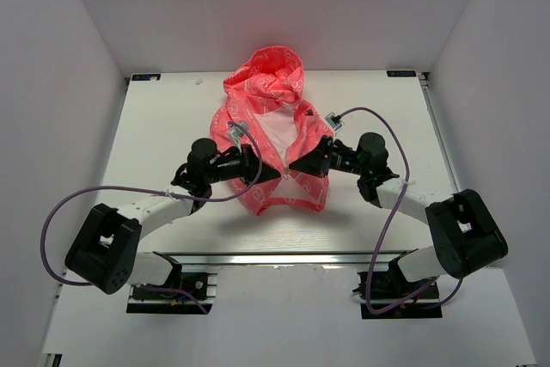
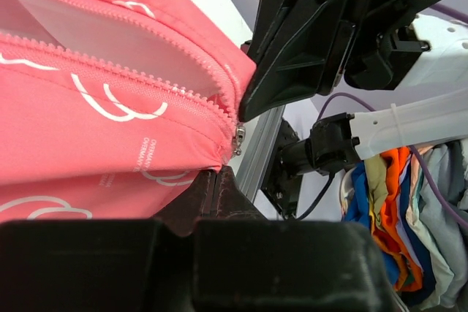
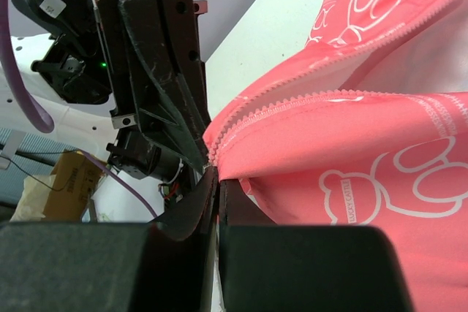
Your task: Zip up the jacket
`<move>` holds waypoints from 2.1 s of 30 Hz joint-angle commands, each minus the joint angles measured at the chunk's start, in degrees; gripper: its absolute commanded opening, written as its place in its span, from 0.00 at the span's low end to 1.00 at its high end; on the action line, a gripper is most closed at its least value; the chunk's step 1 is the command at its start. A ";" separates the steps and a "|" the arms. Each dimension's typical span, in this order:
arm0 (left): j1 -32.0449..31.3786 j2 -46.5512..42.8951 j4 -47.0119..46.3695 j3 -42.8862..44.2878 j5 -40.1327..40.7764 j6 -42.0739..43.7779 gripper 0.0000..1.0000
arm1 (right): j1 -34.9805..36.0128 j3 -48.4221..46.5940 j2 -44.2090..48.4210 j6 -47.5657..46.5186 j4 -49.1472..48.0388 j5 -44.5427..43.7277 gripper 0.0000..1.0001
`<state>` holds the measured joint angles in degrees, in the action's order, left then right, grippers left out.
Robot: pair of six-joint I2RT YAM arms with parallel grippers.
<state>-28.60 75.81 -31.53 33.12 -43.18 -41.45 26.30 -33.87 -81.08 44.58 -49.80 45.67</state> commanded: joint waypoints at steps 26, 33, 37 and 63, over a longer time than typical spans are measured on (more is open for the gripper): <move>-3.30 -1.01 22.91 2.56 -10.09 16.23 0.00 | -2.49 -5.68 1.01 0.34 -0.21 -3.13 0.00; -3.22 -2.33 29.92 5.01 -3.76 14.38 0.11 | -1.79 -6.04 2.68 -5.46 9.98 1.43 0.00; -2.95 -5.67 26.27 4.94 -3.14 10.00 0.54 | -0.64 -4.72 4.87 -8.19 15.51 1.26 0.00; 2.76 4.17 -10.48 -0.25 -8.06 -10.40 0.81 | 2.52 -2.25 3.21 -1.51 6.12 1.17 0.00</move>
<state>-25.61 80.29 -36.36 33.74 -49.58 -50.17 27.99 -34.70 -76.95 42.09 -39.09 46.59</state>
